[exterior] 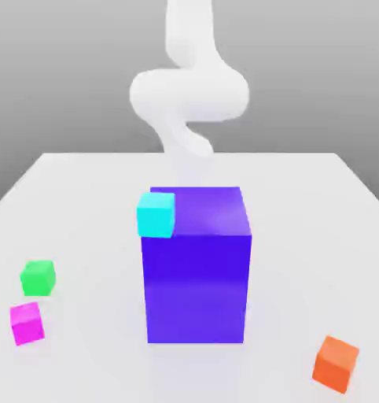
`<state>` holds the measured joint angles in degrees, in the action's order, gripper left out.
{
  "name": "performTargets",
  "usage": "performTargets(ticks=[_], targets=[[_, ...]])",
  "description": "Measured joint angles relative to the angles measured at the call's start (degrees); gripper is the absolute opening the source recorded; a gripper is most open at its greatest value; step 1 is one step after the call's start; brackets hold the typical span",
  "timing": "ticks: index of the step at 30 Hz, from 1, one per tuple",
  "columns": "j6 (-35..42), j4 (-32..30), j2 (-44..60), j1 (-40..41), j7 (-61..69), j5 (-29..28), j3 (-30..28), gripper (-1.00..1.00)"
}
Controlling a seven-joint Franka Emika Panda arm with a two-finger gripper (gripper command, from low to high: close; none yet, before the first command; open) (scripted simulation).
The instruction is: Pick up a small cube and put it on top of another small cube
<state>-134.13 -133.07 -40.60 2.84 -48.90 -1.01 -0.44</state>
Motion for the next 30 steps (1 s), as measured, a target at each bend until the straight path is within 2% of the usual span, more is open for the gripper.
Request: performTargets(ticks=[10,16,21,25,30], targets=[[-9.6,-5.2,21.1,10.6,-11.7,-3.0,-3.7,0.00],[-15.3,-8.3,33.5,15.3,-16.9,-2.4,-7.6,0.00],[-20.0,-10.9,44.0,20.9,-18.9,1.3,-9.8,0.00],[-24.0,-12.5,52.5,23.7,-18.4,6.7,-10.0,0.00],[-31.8,-10.9,62.9,27.5,-15.7,10.9,-6.0,0.00]])
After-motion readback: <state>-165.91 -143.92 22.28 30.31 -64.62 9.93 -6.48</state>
